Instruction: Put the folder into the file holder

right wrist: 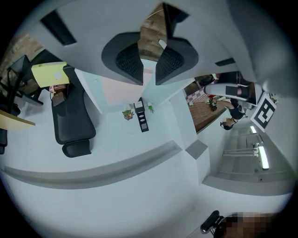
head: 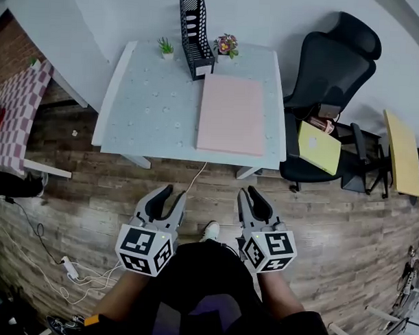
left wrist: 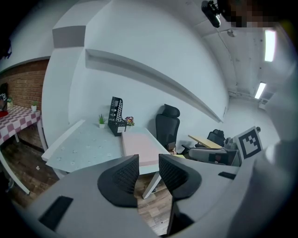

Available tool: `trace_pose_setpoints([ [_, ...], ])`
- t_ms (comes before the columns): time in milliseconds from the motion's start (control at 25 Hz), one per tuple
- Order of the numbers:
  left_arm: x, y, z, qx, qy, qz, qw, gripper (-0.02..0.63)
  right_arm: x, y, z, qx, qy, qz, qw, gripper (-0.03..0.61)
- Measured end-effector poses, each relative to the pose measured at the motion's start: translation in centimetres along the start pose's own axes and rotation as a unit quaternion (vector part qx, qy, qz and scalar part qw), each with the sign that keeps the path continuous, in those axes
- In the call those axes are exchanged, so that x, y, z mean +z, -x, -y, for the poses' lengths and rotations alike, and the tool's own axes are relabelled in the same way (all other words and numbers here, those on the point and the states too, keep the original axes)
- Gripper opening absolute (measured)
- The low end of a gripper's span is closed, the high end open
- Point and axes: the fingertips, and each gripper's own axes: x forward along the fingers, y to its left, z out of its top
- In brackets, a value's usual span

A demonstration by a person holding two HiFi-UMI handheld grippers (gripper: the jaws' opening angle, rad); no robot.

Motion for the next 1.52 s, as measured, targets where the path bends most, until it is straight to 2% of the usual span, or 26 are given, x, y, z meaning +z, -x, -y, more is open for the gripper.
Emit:
trace_pose_setpoints([
  [200,0.8,-2.8,0.8,0.008,0.001,-0.005,1.0000,0.138,1.1,-1.0,3.2,0.009,0.002,0.002,1.000,0.111],
  [480,1.0,-6.2,1.0,0.003,0.011,-0.026,0.9996,0.138,0.6,-1.7,6.4,0.005,-0.021,-0.007,1.000,0.126],
  [720,1.9,-10.4,-0.2,-0.021,0.020,-0.036,0.9989,0.138,1.2,-3.5,8.5,-0.007,-0.019,-0.011,1.000,0.142],
  [1200,6.9,-20.7,-5.1,-0.064,0.026,-0.055,0.9961,0.140,4.8,-11.4,12.8,-0.043,-0.027,-0.051,0.997,0.182],
  [1520,8.0,-24.9,-9.9,-0.092,0.048,-0.089,0.9906,0.195,5.3,-17.4,15.2,-0.049,-0.038,-0.106,0.992,0.231],
])
